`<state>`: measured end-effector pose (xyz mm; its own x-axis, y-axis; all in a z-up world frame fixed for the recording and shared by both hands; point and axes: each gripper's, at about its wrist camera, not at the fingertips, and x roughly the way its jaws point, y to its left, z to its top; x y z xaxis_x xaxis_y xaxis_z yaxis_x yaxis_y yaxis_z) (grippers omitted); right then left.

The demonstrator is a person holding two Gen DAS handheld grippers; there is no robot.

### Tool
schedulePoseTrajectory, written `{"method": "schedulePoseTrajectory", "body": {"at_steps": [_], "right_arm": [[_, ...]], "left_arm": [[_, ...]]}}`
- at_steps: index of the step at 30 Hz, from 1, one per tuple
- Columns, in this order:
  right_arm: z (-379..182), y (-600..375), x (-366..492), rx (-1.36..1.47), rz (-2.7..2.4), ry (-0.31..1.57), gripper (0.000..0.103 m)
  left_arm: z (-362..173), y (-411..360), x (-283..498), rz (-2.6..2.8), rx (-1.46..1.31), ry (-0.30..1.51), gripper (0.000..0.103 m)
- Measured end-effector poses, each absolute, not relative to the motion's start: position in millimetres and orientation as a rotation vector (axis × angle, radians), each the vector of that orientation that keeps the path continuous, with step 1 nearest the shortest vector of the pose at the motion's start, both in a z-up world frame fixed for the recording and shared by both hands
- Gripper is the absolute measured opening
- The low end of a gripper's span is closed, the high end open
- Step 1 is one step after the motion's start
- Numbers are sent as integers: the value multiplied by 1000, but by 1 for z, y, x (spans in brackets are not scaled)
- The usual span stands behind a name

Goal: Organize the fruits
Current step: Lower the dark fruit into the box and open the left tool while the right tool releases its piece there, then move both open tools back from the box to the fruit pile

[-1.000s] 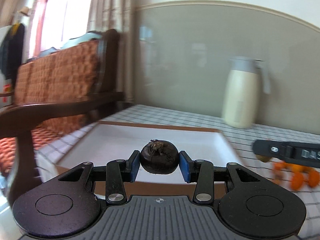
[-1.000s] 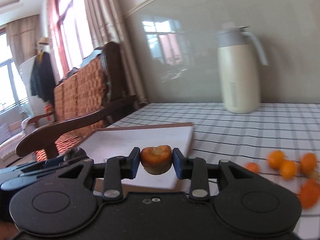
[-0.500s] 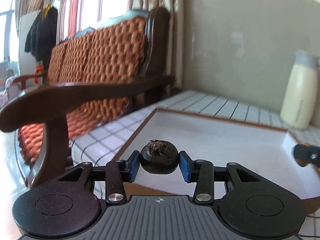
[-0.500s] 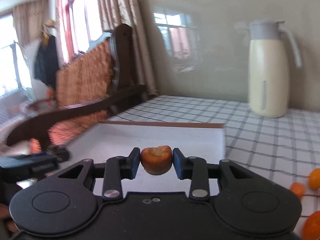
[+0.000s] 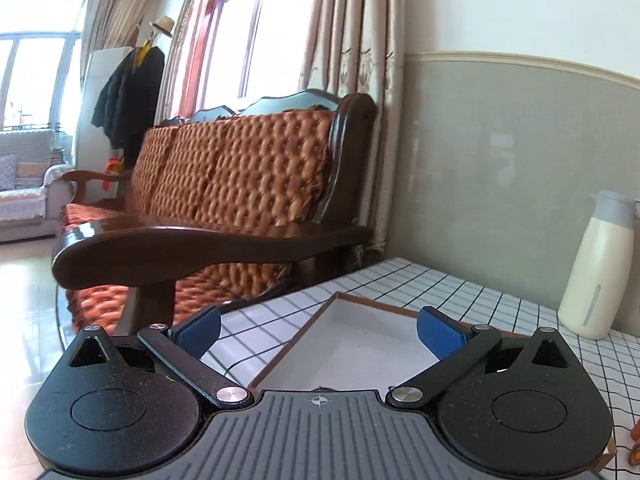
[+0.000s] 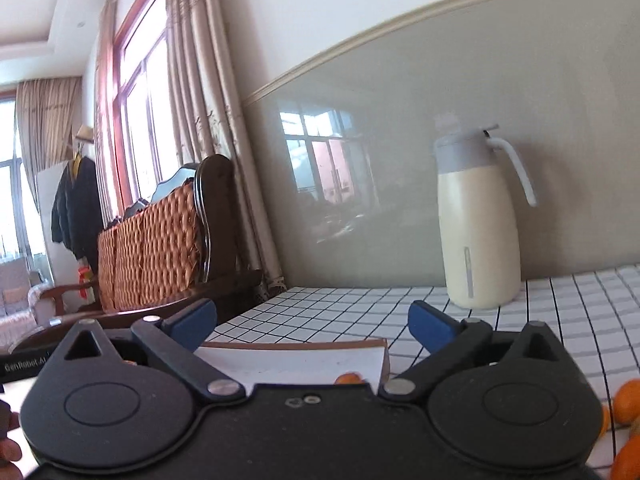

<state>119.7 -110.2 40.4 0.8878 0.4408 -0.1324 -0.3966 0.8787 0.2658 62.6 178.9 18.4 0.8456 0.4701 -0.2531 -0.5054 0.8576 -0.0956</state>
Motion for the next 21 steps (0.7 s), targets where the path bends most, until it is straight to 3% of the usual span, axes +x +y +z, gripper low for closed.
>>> {"method": "schedulePoseTrajectory", "body": {"at_steps": [21], "right_arm": [[31,-151,99,162,443,272,97]], "left_arm": [[14,106,65,369,-49,286,103]]}}
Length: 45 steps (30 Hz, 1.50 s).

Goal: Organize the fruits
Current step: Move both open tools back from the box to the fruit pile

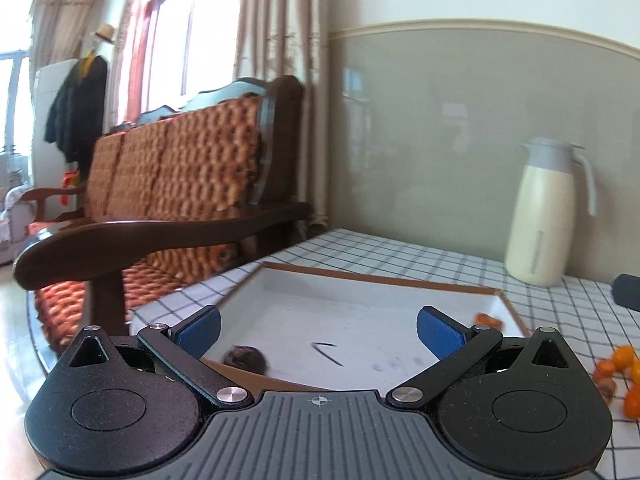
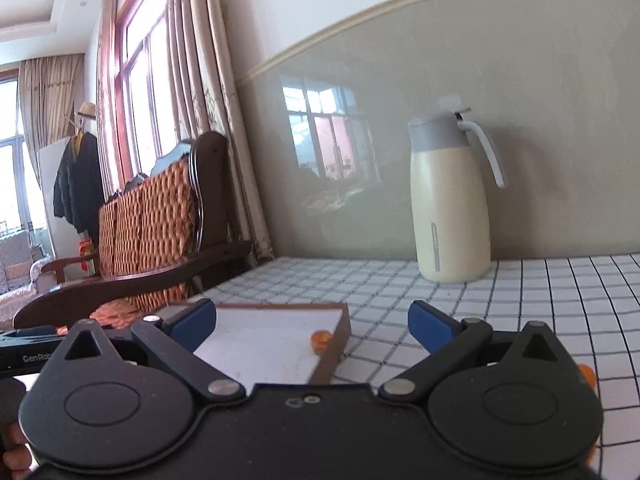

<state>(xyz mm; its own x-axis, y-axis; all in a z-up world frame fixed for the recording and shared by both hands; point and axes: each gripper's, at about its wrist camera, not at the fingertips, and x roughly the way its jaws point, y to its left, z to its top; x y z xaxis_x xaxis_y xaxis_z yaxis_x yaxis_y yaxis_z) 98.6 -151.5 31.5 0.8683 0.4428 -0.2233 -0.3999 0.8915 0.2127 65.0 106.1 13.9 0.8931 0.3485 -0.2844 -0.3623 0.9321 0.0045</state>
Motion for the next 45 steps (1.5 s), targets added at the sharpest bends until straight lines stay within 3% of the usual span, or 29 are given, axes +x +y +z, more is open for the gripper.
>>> {"method": "schedulePoseTrajectory", "body": {"at_steps": [25,45], "right_arm": [[13,-268,75,253,173,383,97],[0,-292,68,252,103,423,97]], "left_arm": [[-6,-61,75,-44,106,344,103],[-23,-101,87,-133,122,407,103]]}}
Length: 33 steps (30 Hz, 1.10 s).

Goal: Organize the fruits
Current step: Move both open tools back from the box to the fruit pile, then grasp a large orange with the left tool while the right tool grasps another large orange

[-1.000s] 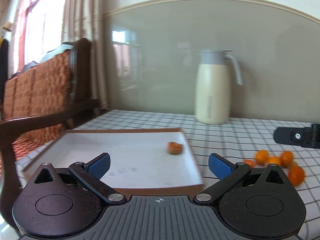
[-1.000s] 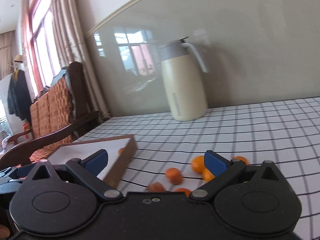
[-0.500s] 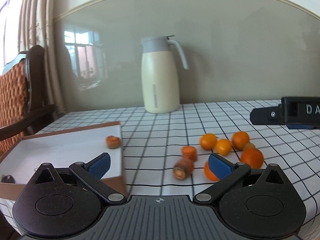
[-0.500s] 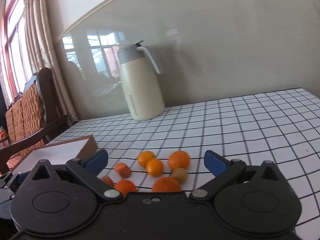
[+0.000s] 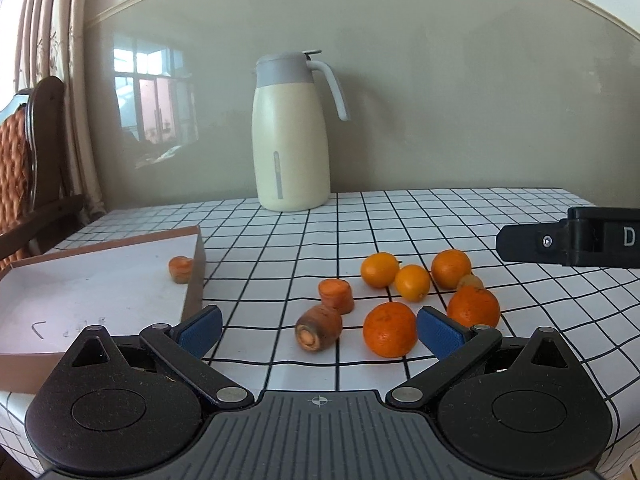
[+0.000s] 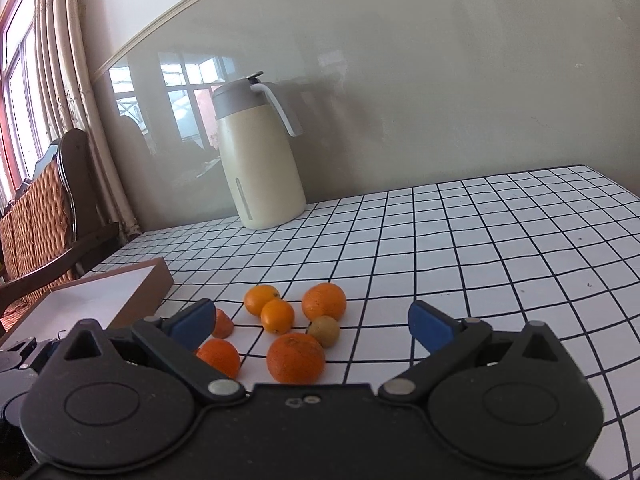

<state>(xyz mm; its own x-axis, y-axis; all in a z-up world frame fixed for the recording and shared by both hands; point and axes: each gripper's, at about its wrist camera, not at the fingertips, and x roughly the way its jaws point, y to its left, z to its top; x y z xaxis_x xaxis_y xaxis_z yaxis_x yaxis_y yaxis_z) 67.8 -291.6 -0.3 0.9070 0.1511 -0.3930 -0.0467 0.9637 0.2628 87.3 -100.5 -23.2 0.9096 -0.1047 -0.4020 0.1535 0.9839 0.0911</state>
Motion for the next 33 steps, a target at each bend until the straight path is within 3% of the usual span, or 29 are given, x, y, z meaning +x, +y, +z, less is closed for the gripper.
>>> {"method": "schedulePoseTrajectory", "body": {"at_steps": [5,7,14,16,21,24,28,33], "right_arm": [[-2,-295,66,248,91,426,97],[-3,-295,66,243,84,429,97],[-5,-297,67,235,72,442,97],[-5,-297,67,230,70,442,97],[-5,-296,68,224,73,446,95],[-7,-293,69,214,76,454,90],[-8,-291,74,200,86,470,71],[-9,-288,77,194,102,486,63]], "left_arm": [[-26,-110,90,-145,132,407,101],[-27,-113,90,-152,133,410,96],[-32,-121,93,-165,135,427,91],[-32,-122,94,-172,131,431,84],[-34,-124,96,-184,121,445,81],[-35,-125,97,-194,115,453,79],[-37,-129,101,-205,113,464,68],[-40,-132,109,-207,93,484,66]]}}
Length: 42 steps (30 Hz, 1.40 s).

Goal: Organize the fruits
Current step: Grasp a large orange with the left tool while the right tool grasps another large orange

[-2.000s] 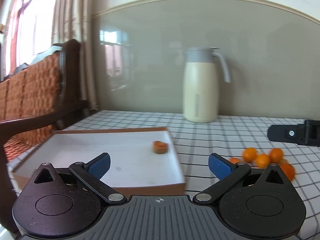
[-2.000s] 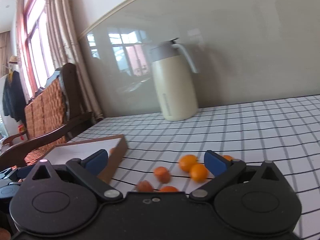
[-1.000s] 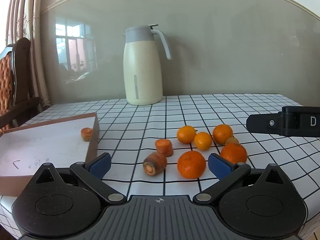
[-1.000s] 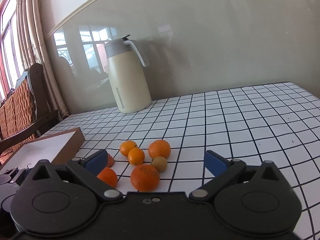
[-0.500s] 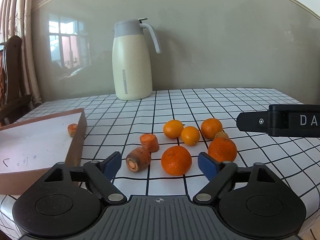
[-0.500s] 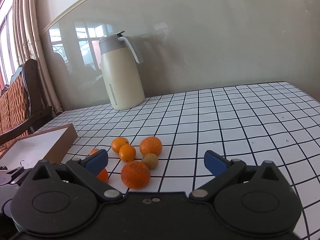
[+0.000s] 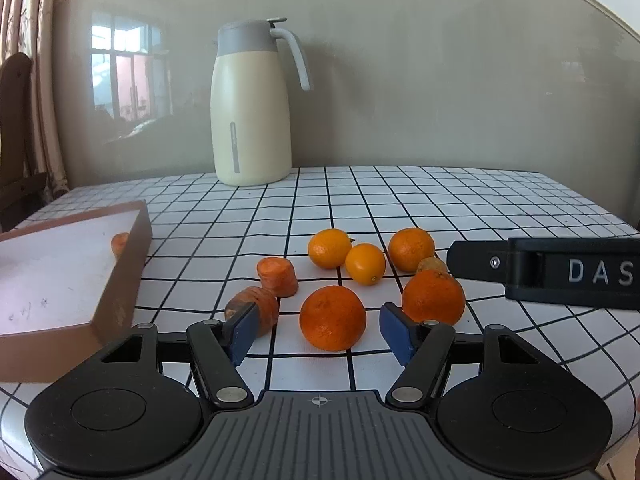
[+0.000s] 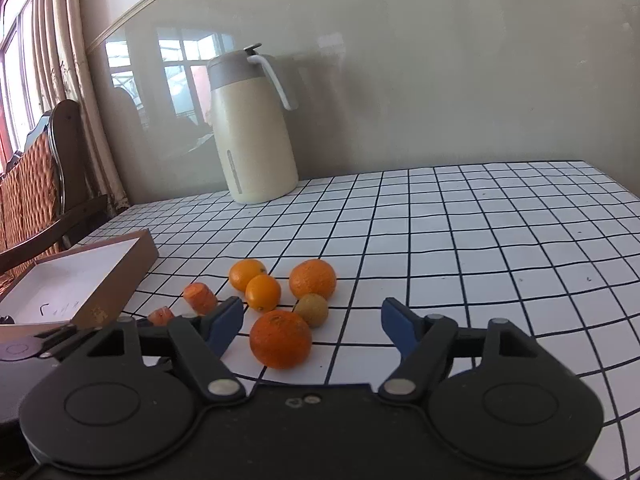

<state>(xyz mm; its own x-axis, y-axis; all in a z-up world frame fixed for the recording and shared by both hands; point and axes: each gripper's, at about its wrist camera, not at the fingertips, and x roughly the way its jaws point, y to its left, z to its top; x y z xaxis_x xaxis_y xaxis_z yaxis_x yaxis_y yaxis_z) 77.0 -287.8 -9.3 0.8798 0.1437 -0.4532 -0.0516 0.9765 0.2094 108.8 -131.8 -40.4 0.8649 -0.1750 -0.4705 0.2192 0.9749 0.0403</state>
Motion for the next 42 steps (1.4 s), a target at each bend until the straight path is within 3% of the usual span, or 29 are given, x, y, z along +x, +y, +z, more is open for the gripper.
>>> {"method": "schedulePoseTrajectory", "body": {"at_steps": [2,7,16,24,42], "right_arm": [[-10,-287,78,188,105,488,62],[-13,-289,80,192,108,499,57],[-19,-278,91,193,141,534,51],[-29,-266,102,181,143,580,35],[-31,-268,99,187,152,589,32]], "left_arm": [[-41,-134,111,-205,97,483,62],[-49,-138,121,-213,82,521,40],[-53,-135,119,-182,92,511,37],[-52,-125,120,-184,89,517,37],[-53,-134,119,-188,134,489,37]]}}
